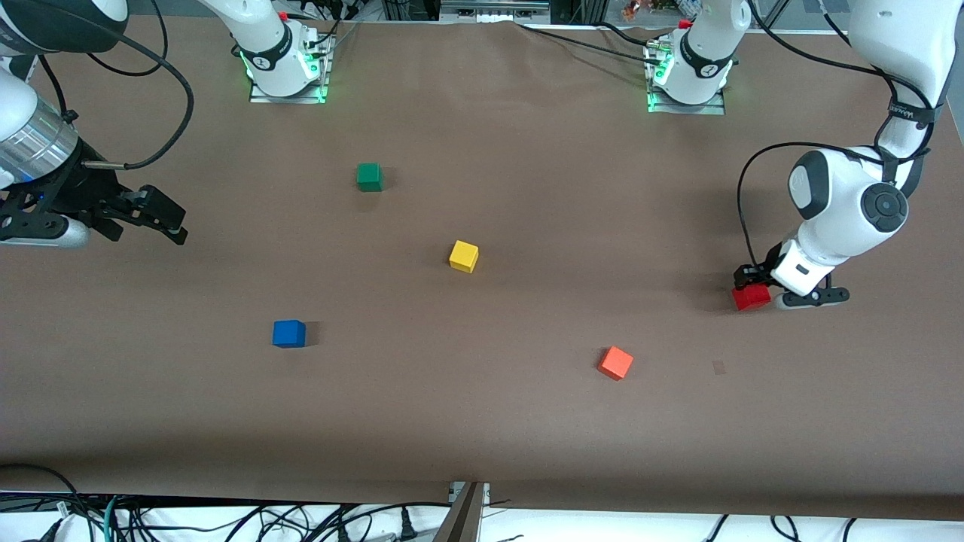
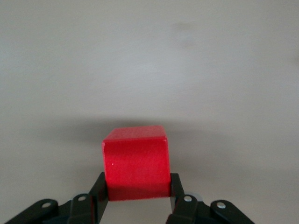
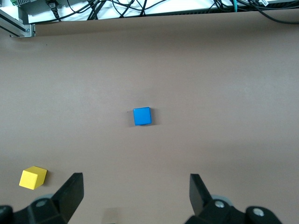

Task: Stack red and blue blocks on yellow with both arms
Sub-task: 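Lift the red cube and carry it over the yellow cube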

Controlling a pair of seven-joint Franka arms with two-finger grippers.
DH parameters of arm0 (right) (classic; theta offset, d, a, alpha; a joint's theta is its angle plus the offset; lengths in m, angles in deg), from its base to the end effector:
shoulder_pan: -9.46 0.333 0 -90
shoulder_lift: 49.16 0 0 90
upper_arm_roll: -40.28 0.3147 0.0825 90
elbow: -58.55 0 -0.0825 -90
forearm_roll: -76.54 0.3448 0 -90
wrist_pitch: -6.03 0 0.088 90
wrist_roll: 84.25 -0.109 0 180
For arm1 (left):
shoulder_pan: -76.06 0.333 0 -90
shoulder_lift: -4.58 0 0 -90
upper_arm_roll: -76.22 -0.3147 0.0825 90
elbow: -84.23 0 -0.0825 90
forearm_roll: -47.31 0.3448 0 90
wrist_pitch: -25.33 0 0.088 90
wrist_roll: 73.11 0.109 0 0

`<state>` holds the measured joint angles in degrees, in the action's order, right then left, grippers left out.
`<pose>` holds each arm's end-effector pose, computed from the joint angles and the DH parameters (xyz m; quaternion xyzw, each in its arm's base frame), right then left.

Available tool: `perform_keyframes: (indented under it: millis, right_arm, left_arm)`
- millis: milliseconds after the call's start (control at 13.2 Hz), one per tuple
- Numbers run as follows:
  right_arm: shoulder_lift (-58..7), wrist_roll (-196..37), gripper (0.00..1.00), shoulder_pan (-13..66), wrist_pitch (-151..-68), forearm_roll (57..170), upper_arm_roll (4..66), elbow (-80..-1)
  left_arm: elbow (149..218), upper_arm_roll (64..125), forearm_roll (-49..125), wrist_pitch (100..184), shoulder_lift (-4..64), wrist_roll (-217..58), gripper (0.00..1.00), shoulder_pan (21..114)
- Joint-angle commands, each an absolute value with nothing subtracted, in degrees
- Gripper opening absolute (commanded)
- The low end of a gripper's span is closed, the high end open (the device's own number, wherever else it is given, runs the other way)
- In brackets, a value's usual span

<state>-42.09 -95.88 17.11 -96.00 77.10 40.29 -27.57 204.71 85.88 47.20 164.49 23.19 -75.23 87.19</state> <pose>0.5679 0.0772 0.6042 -0.9964 0.0352 -0.0752 0.0177 0.5548 0.0168 0.2919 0.9990 0.0364 0.0027 0.0274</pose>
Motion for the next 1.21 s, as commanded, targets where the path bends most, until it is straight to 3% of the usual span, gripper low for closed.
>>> perform_keyframes:
  millis: [0,227,681,1136]
  right_arm:
    - [-41.69,-95.59,1.00,16.93,-96.01,77.41,40.37,-26.70]
    - [-41.69,-95.50,1.00,16.93,-96.01,77.41,40.37,-26.70]
    - [-41.60,-95.76,1.00,17.02,-96.01,77.41,40.37,-26.79]
    - [-41.25,-95.76,1.00,17.02,-96.36,77.41,40.37,-26.79]
  left_arm:
    - [195.36,90.53,46.95,152.03,22.33,-81.77,0.00,83.90]
    - [186.04,90.54,48.00,144.35,25.48,-89.80,0.00,72.50]
    - [168.73,90.10,56.51,143.80,38.83,-112.89,0.00,48.68]
    - [158.76,89.32,58.29,143.98,46.41,-120.31,0.00,36.97]
